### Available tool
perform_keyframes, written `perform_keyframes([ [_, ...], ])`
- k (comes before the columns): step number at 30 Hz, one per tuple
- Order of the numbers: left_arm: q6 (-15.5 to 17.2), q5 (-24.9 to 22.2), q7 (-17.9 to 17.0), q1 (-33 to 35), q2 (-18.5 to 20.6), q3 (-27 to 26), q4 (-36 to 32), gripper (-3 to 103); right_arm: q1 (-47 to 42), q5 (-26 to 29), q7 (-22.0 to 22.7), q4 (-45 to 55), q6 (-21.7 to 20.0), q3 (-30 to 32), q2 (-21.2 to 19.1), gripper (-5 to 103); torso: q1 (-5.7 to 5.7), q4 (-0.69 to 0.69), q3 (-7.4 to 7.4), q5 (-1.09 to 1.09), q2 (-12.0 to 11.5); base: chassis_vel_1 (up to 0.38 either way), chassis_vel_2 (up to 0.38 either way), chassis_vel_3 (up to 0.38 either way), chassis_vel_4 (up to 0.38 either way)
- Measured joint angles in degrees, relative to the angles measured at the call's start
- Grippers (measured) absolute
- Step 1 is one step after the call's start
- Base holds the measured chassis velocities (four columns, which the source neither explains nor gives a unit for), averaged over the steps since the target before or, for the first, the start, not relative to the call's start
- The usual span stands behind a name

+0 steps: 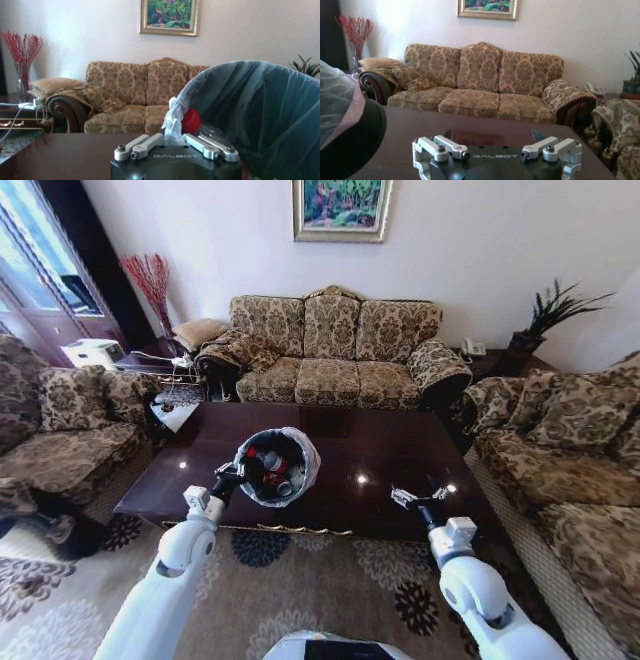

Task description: Move to the front of the table and place the trash on the table into the trash bin.

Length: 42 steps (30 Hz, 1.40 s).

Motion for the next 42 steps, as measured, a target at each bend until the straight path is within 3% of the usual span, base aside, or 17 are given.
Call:
perform_keyframes([
  [42, -1.0, 0.1, 1.0, 2.2, -0.8, -2.3, -1.6, 1, -3.4, -3.0, -0.8, 1.9, 0.6, -0.2, 2.3, 100, 0.01, 0.01, 0.00, -0.01, 0.0, 0.143, -0.154, -0.147, 0.150],
])
